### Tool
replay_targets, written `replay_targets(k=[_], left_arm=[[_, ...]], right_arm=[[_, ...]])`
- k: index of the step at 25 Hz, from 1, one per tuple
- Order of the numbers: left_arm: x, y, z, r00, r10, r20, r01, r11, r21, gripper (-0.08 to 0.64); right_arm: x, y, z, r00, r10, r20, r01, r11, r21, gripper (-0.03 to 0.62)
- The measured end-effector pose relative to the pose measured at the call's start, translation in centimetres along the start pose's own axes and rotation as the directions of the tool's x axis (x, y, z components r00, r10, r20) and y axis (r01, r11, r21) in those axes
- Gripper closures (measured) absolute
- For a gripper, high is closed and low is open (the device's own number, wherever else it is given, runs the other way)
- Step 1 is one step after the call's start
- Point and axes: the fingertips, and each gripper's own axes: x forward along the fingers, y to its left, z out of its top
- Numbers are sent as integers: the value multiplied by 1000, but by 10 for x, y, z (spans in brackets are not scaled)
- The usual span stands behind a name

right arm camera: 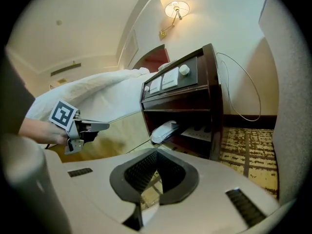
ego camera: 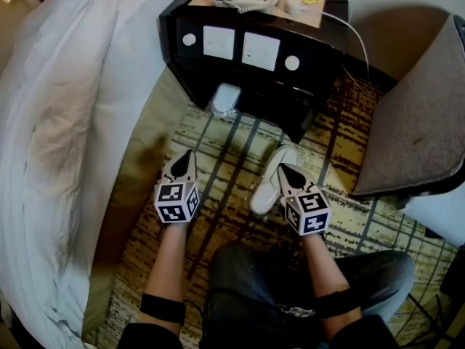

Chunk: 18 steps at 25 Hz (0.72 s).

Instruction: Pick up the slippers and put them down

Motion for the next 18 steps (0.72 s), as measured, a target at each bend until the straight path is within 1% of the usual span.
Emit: replay_targets(k=[5, 10, 14, 18], left_arm=[[-46, 3, -7, 999, 41, 5, -41, 999, -27, 559], [-81, 10, -19, 996, 93, 14, -91, 992, -81, 559], [-92, 11, -23, 994, 104, 28, -101, 992, -74, 559], [-93, 8, -24, 995, 90, 36, -87, 993, -81, 559]], right_arm=[[-14, 1, 8, 1000, -7, 8, 7, 1000, -17, 592], [-24, -4, 14, 1000, -16, 22, 17, 1000, -17, 592], [-29, -8, 13, 999, -25, 26, 25, 1000, -14, 592], [-31, -8, 13, 999, -27, 33, 28, 1000, -12, 592]])
